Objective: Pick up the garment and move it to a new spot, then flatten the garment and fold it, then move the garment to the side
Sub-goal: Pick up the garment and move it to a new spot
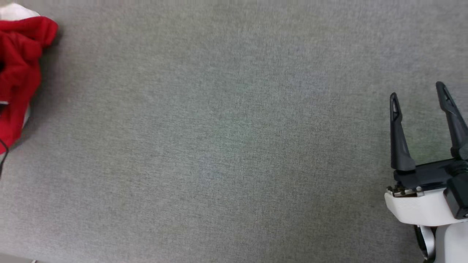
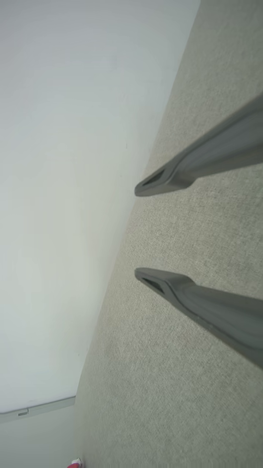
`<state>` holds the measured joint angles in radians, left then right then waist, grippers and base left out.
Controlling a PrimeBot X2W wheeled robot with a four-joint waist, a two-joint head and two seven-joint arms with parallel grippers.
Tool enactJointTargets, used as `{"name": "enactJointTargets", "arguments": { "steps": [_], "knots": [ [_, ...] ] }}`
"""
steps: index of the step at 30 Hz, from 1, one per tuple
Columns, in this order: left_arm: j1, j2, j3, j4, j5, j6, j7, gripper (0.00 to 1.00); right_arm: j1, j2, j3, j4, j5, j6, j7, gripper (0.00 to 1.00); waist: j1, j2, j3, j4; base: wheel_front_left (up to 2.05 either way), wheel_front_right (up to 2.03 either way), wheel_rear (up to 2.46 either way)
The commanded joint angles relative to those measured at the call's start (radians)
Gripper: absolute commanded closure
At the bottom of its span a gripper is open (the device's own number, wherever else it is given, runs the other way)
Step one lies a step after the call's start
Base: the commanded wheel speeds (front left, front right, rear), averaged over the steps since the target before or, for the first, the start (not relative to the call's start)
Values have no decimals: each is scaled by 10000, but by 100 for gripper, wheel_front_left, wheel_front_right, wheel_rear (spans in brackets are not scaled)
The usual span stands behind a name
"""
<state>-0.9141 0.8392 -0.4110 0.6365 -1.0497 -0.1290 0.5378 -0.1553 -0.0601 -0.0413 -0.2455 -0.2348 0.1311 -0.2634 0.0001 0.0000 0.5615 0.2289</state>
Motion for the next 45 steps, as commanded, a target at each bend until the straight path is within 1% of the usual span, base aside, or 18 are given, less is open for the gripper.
{"name": "enactJointTargets", "arguments": {
  "steps": [1, 5, 7, 11, 14, 19, 25, 33, 37, 39, 45],
  "knots": [
    [-121, 94, -121, -163, 93, 4, -98, 100, 66, 35, 18, 72, 74, -7, -21, 0, -1, 0, -434, 9, 0, 0, 0],
    [-512, 577, -570, -969, 408, 4, -449, 100, 142, 84, 156, 285, 237, -7, -21, 0, -1, 0, -1037, 3, 0, 0, 0],
    [-715, 722, -843, -1400, 609, 5, -490, 100, 131, 100, 200, 383, 309, -7, -21, 0, -1, 0, -1318, -15, 0, 0, 0],
    [-1245, 882, -1258, -2338, 964, 5, -390, 100, 239, 105, 264, 566, 587, -7, -21, 0, -1, 0, -1837, -127, 0, 0, 0],
    [-1671, 892, -1604, -3012, 1389, 5, -230, 100, 282, 109, 262, 688, 875, -7, -21, 0, -1, 0, -2179, -281, 0, 0, 0],
    [-2435, 377, -2054, -3987, 1785, 5, 124, 100, 348, 110, 299, 814, 1245, -7, -21, 0, -1, 0, -2628, -711, 0, 0, 0],
    [-3208, -291, -2654, -4943, 1945, 5, 442, 100, 291, 112, 350, 887, 1655, -7, -21, 0, -1, 0, -2851, -1521, 0, 0, 0],
    [-3731, -1261, -3699, -5832, 1947, 5, 231, 100, 282, 112, 250, 930, 2020, -7, -21, 0, -1, 0, -2881, -2713, 0, 0, 0],
    [-3239, -1903, -4225, -5957, 1793, 5, -147, 100, 334, 112, 190, 948, 2144, -5, -21, 0, -1, 0, -2884, -3131, 0, 0, 0],
    [-2975, -2145, -4631, -5971, 1904, 5, -297, 100, 350, 114, 216, 946, 2154, -5, -21, 0, -1, 0, -2886, -3265, 0, 0, 0],
    [-1618, -2978, -5887, -5629, 1754, 5, -784, 100, 327, 112, 115, 963, 2131, -5, -21, 0, -1, 0, -2846, -3410, 0, 0, 0]
  ]
}}
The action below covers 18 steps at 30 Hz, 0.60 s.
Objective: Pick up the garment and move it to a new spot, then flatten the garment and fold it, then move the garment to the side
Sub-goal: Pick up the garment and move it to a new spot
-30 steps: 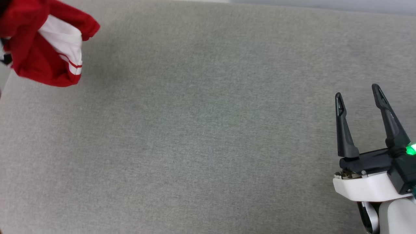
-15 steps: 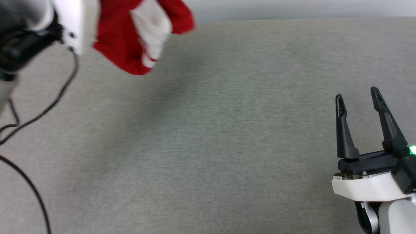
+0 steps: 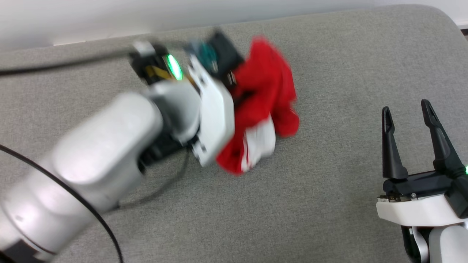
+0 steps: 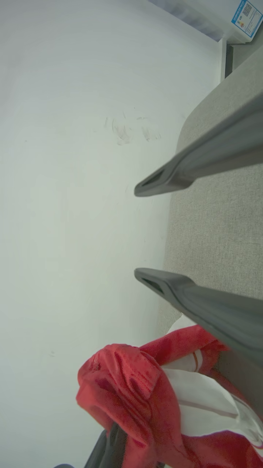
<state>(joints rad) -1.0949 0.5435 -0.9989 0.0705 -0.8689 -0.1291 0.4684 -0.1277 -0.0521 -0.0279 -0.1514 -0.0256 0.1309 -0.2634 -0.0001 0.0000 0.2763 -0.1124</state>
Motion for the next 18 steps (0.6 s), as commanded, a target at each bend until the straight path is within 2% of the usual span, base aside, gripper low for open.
{"name": "enactJointTargets", "arguments": {
  "steps": [1, 9, 16, 17, 18],
  "knots": [
    [412, -143, -208, 184, -57, 7, -180, 100, 54, 32, -31, 18, 35, -3, -21, 0, 1, 0, 18, 5, 0, 0, 0],
    [2267, -1047, -2257, 1333, -127, 5, -736, 100, 84, 31, -49, 119, -55, -5, -21, 0, 1, 0, 88, 173, 0, 0, 0],
    [3175, -1597, -2744, 1906, -77, 5, -1148, 100, 300, 29, -51, 305, -141, -3, -21, 0, 1, 0, -123, 355, 0, 0, 0],
    [3153, -1646, -2731, 1998, 44, 5, -1415, 10, 324, 29, -67, 339, -164, -5, -21, 0, 1, 0, -194, 396, 0, 0, 0],
    [3124, -1689, -2637, 2087, 110, 19, -1702, 0, 336, 29, -77, 368, -179, -5, -21, 0, 1, 0, -275, 436, 0, 0, 0]
  ]
}}
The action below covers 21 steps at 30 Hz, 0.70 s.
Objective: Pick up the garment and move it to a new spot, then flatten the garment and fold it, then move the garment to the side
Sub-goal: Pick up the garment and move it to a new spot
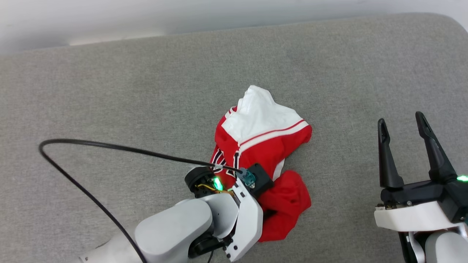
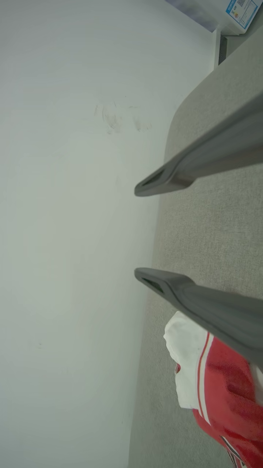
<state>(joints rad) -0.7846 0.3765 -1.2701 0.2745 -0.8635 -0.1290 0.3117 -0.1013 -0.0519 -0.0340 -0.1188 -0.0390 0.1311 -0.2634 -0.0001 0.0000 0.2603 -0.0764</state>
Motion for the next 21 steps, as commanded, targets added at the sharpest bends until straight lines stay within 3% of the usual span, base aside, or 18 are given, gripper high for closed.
{"name": "enactJointTargets", "arguments": {
  "steps": [1, 5, 11, 12, 21],
  "knots": [
    [-50, -68, 131, 109, 201, 68, -429, 0, 105, 28, -17, 56, -48, -7, -21, 0, 1, 0, -210, 122, 0, 0, 0],
    [-197, -216, 644, 65, 739, 604, -1865, 0, 358, 28, -11, 164, -125, -7, -21, 0, 1, 0, -639, 312, 0, 0, 0],
    [73, 113, 1394, -253, 1572, 2036, -3758, 0, 706, 28, -29, 286, -162, -7, -21, 0, 1, 0, -1206, 580, 0, 0, 0],
    [73, 113, 1394, -253, 1572, 2036, -3758, 0, 706, 28, -29, 286, -162, -7, -21, 0, 1, 0, -1206, 580, 0, 0, 0],
    [1459, 847, 2953, -563, 2030, 4533, -5657, 0, 1090, 26, -107, 330, -133, -7, -21, 0, 1, 0, -1597, 898, 0, 0, 0]
  ]
}}
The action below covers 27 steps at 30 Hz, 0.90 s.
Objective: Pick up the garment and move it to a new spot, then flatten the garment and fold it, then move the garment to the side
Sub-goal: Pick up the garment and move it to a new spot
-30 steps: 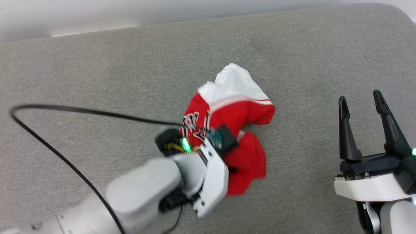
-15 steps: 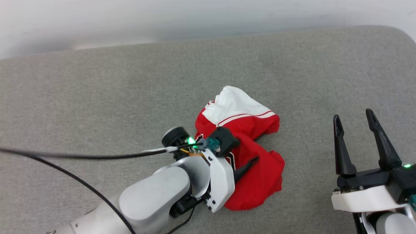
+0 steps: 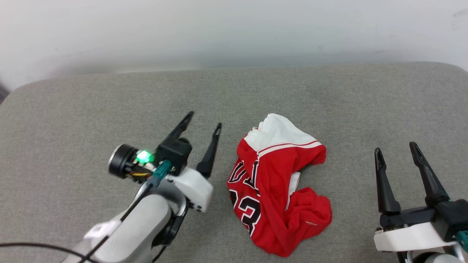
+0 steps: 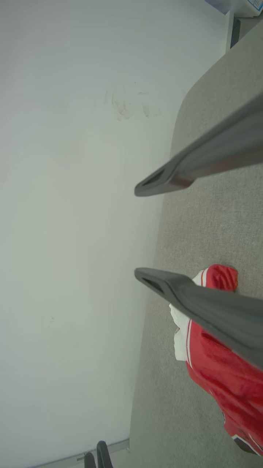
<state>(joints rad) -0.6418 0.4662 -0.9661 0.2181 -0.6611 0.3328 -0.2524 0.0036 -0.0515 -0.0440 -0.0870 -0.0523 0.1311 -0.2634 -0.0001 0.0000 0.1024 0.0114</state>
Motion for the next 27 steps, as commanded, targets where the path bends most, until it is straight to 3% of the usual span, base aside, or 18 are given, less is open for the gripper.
{"name": "enactJointTargets", "arguments": {
  "steps": [1, 4, 7, 10, 18, 27],
  "knots": [
    [201, 83, 74, -45, 166, 148, -72, 0, 60, 22, -14, 22, 21, -7, -21, 0, 1, 0, -41, 48, 0, 0, 0],
    [850, 264, 782, -329, 497, 790, -136, 0, 152, 24, -42, 82, 127, -7, -21, 0, 1, 0, -82, 127, 0, 0, 0],
    [2076, 305, 2206, -1064, 1108, 1318, -135, 0, 192, 23, -76, 151, 319, -5, -21, 0, 1, 0, -109, 207, 0, 0, 0],
    [3064, 103, 3271, -1567, 1601, 1431, -130, 0, 214, 23, -101, 226, 447, -5, -21, 0, 1, 0, -146, 227, 0, 0, 0],
    [5502, -1014, 5657, -2711, 2949, 1243, -130, 0, 410, 21, -235, 496, 1119, -7, -21, 0, 1, 0, -294, 184, 0, 0, 0],
    [7138, -2290, 7171, -2810, 4240, 101, -131, 0, 800, 18, -208, 821, 1580, -7, -20, 0, 1, 0, -688, 149, 0, 0, 0]
  ]
}}
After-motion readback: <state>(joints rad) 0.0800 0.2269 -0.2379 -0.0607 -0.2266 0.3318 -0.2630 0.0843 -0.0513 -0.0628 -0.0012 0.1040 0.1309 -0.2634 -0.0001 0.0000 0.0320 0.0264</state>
